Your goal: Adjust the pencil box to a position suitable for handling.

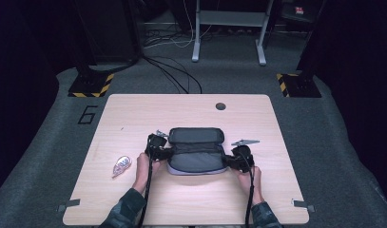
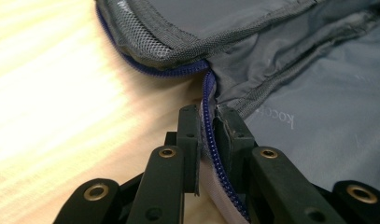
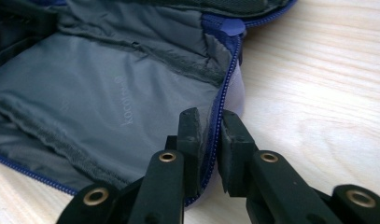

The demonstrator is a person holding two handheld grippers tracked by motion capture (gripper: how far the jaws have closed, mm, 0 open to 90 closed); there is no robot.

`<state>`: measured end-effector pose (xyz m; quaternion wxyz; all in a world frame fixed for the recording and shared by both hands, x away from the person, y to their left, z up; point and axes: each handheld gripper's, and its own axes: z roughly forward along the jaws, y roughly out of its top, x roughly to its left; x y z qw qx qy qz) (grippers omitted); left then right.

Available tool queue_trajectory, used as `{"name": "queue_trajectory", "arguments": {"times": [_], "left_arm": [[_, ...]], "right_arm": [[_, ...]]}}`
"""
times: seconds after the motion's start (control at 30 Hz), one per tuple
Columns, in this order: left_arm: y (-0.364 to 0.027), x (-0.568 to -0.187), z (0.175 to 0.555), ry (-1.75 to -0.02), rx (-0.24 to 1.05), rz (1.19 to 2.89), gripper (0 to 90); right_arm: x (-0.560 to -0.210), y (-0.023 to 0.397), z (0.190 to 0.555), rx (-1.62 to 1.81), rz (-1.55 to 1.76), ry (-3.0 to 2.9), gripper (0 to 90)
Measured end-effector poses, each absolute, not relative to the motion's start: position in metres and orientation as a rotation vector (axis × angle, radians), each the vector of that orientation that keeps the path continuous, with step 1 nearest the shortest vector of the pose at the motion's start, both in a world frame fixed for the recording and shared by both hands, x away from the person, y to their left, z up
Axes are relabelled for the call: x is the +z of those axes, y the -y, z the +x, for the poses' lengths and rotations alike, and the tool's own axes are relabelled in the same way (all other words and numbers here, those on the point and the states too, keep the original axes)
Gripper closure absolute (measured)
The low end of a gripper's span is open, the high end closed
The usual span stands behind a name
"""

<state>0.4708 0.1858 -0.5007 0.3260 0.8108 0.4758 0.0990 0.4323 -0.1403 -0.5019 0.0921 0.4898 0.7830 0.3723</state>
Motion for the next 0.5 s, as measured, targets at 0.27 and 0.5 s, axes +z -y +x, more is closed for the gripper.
{"name": "queue_trajectory", "arguments": {"times": [0.27, 0.5], "left_arm": [[-0.193, -0.501, 0.478, -1.246, 0.255, 2.118, 78.8], [-0.196, -0.49, 0.469, -1.216, 0.26, 2.083, 43.1]], "right_arm": [[-0.502, 0.132, 0.434, 1.116, 1.435, -2.324, 77.1], [-0.494, 0.136, 0.427, 1.166, 1.423, -2.295, 46.9]]}}
